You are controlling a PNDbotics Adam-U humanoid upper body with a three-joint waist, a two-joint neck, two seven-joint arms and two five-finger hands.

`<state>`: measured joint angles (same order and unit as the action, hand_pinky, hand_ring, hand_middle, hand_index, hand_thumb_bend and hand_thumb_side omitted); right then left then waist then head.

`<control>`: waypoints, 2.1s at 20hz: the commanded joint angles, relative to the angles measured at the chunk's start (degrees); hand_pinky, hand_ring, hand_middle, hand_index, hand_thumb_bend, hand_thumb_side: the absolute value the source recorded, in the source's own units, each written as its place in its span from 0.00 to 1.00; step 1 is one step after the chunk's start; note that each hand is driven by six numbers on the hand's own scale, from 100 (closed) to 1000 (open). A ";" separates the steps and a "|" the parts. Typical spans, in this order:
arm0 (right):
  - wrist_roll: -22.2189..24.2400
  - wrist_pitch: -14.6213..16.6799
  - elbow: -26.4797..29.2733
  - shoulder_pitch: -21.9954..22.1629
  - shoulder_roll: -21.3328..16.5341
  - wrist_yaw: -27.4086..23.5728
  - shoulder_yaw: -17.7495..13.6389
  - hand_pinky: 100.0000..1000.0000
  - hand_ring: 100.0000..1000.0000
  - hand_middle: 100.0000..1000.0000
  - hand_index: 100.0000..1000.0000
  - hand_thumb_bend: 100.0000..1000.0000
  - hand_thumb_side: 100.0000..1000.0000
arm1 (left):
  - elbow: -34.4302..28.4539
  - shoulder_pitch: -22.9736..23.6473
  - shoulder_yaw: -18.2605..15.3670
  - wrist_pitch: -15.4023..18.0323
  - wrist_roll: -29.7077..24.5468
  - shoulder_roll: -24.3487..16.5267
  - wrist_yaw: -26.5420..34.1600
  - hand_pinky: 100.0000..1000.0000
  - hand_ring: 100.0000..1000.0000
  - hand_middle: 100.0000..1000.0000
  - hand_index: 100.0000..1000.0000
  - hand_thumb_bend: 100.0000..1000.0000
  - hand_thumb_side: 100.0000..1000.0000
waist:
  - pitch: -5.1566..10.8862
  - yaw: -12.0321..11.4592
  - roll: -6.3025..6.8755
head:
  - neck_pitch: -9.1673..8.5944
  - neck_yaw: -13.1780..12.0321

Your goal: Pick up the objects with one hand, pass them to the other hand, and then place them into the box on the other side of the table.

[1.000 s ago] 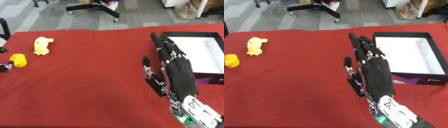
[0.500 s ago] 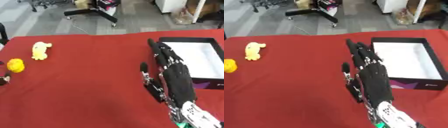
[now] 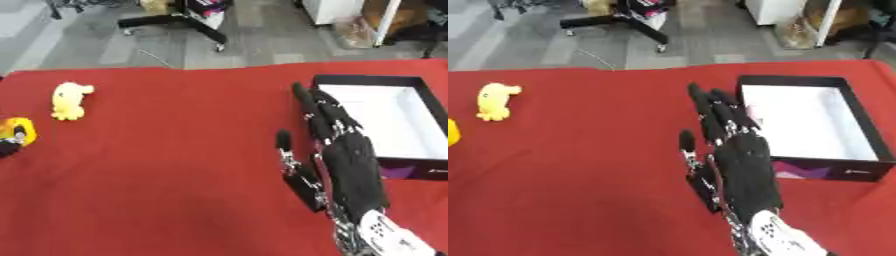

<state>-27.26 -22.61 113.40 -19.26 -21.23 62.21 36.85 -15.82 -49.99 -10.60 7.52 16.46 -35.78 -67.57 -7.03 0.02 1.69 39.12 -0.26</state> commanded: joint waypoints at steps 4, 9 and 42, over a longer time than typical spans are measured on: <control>-1.40 -0.42 1.19 -0.91 0.27 -0.65 0.30 0.48 0.85 0.75 0.99 0.00 0.05 | 2.29 -1.21 1.48 0.37 -1.55 -2.25 2.05 0.76 0.72 0.75 0.84 0.08 0.16 | -0.10 0.30 -0.17 | -0.96 -0.31; -1.82 -0.66 1.19 -0.79 0.29 -0.91 0.41 0.48 0.85 0.75 0.99 0.00 0.06 | 1.37 -0.90 1.11 1.20 2.21 -2.07 4.60 0.62 0.50 0.49 0.64 0.00 0.16 | -0.18 0.24 -0.26 | -0.88 -0.32; 14.32 10.59 1.19 -11.11 -7.87 -6.77 2.72 0.52 0.79 0.75 0.92 0.00 0.00 | -46.66 4.70 11.70 23.20 -42.41 9.22 56.69 0.48 0.33 0.24 0.35 0.00 0.27 | 2.14 -3.53 0.36 | 2.74 6.58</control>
<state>-14.17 -12.72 113.40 -29.38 -27.83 56.44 39.71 -60.49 -44.30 0.01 30.97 -23.41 -26.10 -13.98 -5.83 -3.48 1.98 41.71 6.07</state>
